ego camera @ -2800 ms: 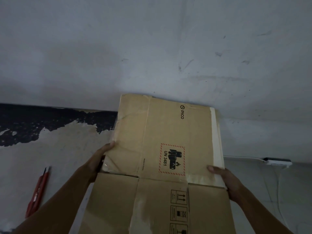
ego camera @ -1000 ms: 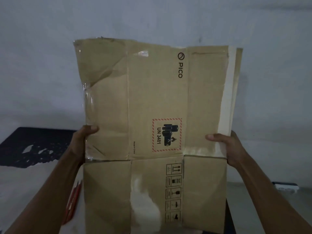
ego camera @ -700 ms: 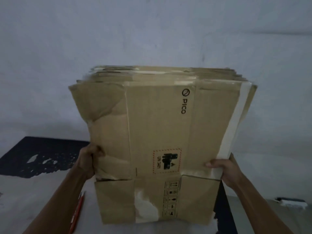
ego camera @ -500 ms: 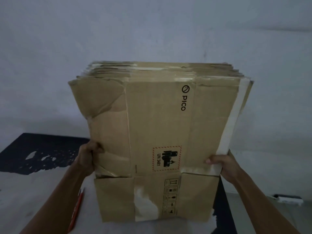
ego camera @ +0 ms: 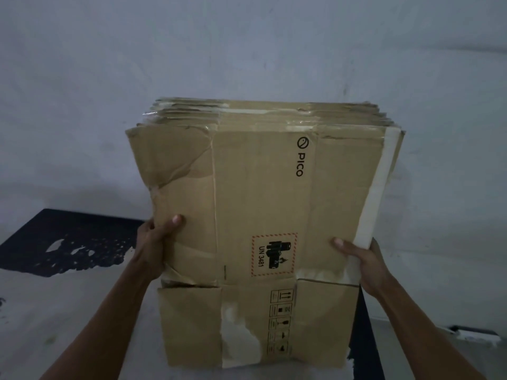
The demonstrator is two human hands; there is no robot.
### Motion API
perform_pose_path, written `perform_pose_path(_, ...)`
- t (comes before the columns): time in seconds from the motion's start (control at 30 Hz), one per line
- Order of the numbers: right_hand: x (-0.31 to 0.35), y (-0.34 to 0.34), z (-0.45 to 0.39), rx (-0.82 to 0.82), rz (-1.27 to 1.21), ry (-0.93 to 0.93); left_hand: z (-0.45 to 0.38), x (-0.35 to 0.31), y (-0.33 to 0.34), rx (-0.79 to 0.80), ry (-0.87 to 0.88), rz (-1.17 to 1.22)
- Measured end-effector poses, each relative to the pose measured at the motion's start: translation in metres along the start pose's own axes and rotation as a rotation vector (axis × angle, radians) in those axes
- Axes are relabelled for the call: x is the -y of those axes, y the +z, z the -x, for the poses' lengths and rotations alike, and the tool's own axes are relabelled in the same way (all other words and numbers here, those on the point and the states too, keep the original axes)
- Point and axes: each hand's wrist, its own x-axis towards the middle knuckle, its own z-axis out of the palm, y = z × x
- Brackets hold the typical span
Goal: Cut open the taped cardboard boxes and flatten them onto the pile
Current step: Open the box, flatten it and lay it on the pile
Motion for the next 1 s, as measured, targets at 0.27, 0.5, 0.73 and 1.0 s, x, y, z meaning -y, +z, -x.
perform_pose_path(0.27,0.005,0.011,-0.003,0.091,0.004,0.115,0.015,-0.017,-0.011,-0.111,-0.166,-0.081)
perform_pose_path(0.5,-0.009,0.035,0.016,0.246,0.039,0.290,0.067,-0.001,-0.062,-0.198,-0.327,-0.108)
perform_pose_path(0.73,-0.013,0.092,0.040,0.408,0.148,0.505,0.146,0.013,-0.118,-0.298,-0.419,-0.108)
perform_pose_path(1.0,-0.027,0.193,0.086,0.595,0.244,0.553,0.233,-0.002,-0.210,-0.400,-0.426,-0.031)
